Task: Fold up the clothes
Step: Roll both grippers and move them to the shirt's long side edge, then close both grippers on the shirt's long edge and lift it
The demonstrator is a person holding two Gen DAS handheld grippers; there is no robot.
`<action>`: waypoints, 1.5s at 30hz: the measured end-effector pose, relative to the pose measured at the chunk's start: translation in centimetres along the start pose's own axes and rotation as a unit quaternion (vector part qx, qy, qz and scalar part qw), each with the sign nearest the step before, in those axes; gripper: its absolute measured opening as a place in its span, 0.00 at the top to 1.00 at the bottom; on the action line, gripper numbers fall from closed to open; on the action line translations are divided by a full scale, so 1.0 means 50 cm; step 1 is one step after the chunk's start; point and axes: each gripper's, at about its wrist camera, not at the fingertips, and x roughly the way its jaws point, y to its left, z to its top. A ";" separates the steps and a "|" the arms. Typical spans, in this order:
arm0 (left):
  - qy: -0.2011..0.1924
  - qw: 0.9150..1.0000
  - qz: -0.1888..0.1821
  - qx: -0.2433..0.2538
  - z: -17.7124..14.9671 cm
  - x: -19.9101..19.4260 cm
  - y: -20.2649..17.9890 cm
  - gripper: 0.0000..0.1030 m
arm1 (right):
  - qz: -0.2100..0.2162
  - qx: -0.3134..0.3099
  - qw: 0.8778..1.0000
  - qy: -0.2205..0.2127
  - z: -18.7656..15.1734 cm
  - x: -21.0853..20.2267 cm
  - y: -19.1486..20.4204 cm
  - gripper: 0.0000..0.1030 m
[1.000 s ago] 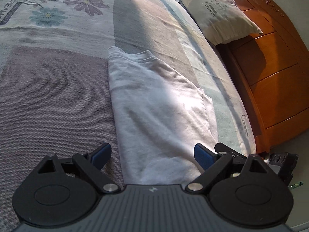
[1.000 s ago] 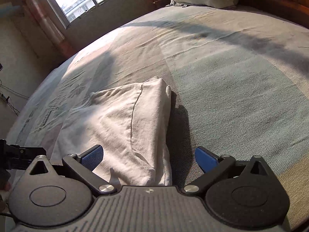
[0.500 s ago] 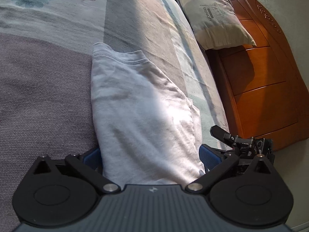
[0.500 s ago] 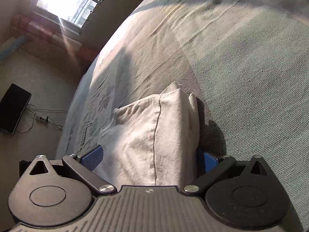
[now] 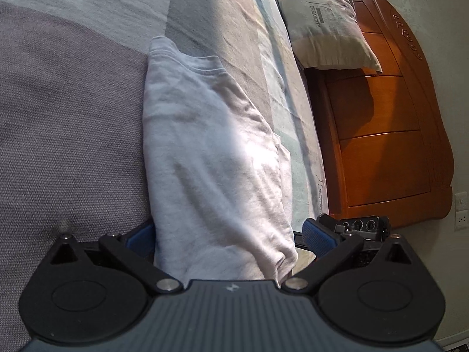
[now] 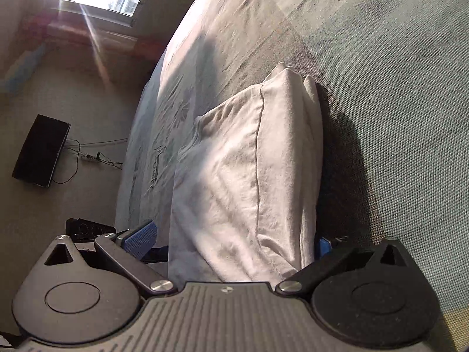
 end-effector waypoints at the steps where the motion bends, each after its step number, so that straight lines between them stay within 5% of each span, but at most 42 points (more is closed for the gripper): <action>1: 0.001 1.000 0.004 0.003 0.006 0.006 -0.004 0.01 | 0.002 0.003 1.000 -0.008 0.011 0.007 -0.001 0.00; 9: 0.017 1.000 -0.016 0.018 -0.018 -0.013 -0.009 0.01 | 0.018 0.001 1.000 0.001 -0.012 0.008 0.009 0.00; 15: -0.007 0.999 -0.023 -0.032 0.026 0.021 -0.001 0.01 | 0.019 -0.005 1.000 -0.017 0.004 0.017 0.008 0.00; 19: 0.017 1.000 -0.020 -0.007 0.005 0.037 -0.031 0.01 | -0.002 -0.021 1.000 -0.022 -0.002 0.025 0.036 0.00; 32: 0.004 0.997 -0.073 0.000 0.005 0.017 -0.085 0.01 | 0.004 -0.081 0.996 -0.022 -0.004 -0.006 0.110 0.00; 45: 0.020 0.994 -0.092 0.047 0.028 0.111 -0.203 0.02 | -0.010 -0.120 0.991 -0.067 0.011 -0.119 0.111 0.00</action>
